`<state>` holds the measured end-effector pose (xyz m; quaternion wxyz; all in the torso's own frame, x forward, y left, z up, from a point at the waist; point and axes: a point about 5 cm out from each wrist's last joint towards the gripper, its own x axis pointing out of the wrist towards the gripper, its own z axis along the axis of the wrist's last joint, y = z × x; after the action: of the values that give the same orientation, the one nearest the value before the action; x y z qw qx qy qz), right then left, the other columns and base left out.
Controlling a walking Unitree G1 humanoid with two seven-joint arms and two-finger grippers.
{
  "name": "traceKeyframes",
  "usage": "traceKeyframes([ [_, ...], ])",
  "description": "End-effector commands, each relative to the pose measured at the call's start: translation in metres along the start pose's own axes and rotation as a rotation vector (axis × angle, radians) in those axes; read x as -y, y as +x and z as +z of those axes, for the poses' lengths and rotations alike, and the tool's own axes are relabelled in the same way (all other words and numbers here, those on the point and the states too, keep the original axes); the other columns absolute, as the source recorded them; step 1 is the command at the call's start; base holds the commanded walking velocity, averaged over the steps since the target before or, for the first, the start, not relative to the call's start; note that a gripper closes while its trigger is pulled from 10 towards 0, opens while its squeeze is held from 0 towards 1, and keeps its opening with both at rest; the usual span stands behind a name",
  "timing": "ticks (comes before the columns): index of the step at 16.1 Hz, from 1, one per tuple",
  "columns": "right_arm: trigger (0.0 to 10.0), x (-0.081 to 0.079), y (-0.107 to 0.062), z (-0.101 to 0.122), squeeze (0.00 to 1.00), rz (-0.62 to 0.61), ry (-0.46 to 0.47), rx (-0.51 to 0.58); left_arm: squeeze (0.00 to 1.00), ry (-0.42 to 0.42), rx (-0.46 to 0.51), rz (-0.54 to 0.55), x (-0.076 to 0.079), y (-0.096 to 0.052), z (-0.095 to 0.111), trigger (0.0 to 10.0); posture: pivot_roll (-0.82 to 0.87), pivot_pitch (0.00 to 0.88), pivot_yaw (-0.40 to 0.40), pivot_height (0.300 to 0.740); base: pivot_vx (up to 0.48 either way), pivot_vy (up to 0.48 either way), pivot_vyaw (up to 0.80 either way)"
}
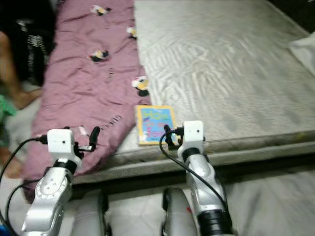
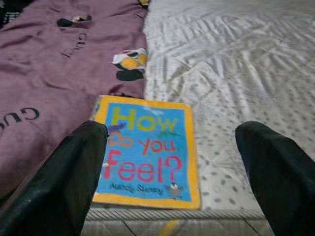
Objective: Clean up the room
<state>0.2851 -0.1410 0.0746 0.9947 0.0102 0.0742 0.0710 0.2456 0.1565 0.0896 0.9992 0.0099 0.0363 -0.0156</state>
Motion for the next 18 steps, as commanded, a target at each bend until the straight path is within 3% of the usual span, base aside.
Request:
traceKeyframes([
  [1, 10.0, 0.004, -0.001, 0.000, 0.00, -0.016, -0.002, 0.002, 0.00, -0.001, 0.008, -0.015, 0.002, 0.000, 0.002, 10.0, 0.02, 0.085, -0.022, 0.611, 0.262, 0.000, 0.00],
  [8, 10.0, 0.004, -0.001, 0.000, 0.00, -0.015, -0.008, 0.001, 0.00, 0.003, 0.005, -0.020, 0.003, 0.000, 0.002, 10.0, 0.02, 0.088, -0.021, 0.611, 0.313, 0.000, 0.00],
  [13, 10.0, 0.004, -0.001, -0.001, 0.00, -0.015, -0.011, -0.003, 0.00, 0.001, -0.003, -0.006, 0.003, 0.002, 0.001, 10.0, 0.02, 0.088, -0.021, 0.611, 0.000, 0.000, 0.00],
  [15, 10.0, 0.004, -0.002, -0.002, 0.00, -0.017, -0.011, -0.004, 0.00, -0.032, -0.033, 0.032, -0.005, 0.007, -0.003, 10.0, 0.02, 0.090, -0.021, 0.611, 0.000, 0.000, 0.00],
  [18, 10.0, -0.001, -0.006, 0.000, 0.00, 0.027, -0.008, 0.007, 0.00, -0.040, -0.052, -0.008, -0.012, 0.019, -0.005, 10.0, -0.01, 0.101, -0.022, 0.591, 0.000, 0.000, 0.00],
])
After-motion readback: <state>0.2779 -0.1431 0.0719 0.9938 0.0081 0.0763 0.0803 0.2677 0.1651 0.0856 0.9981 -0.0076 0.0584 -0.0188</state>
